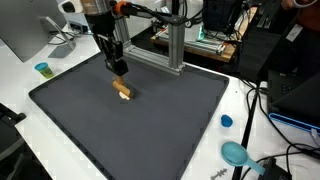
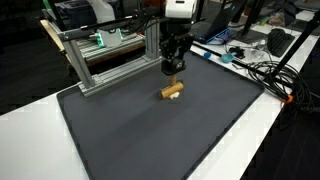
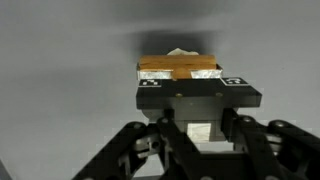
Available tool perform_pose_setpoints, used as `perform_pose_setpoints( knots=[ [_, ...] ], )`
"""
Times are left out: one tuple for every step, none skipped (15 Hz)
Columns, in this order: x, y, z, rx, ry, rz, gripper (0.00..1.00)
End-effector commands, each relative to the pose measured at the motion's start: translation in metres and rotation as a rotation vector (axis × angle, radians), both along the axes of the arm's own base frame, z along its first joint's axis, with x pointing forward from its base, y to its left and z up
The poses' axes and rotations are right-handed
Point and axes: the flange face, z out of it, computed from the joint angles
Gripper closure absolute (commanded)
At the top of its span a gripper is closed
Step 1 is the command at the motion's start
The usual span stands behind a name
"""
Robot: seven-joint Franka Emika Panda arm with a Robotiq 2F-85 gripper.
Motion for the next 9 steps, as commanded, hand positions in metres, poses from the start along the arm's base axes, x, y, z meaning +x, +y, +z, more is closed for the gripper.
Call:
perform_pose_setpoints(
  knots=[
    [0.013,0.005,-0.030,-0.002,0.032,-0.021,0.79],
    [0.014,0.005,-0.031,-0.001,0.031,-0.023,0.79],
    [0.015,0.005,-0.032,0.001,0.031,-0.027,0.79],
    [0.016,0.005,-0.033,0.002,0.036,-0.031,0.79],
    [0.018,0.004,-0.034,0.003,0.036,-0.034,0.79],
    [0.019,0.004,-0.035,0.005,0.036,-0.036,0.79],
    [0.021,0.005,-0.036,0.010,0.034,-0.039,0.79],
    [0.023,0.005,-0.038,0.016,0.026,-0.043,0.79],
    [0.025,0.005,-0.039,0.017,0.027,-0.045,0.79]
  ],
)
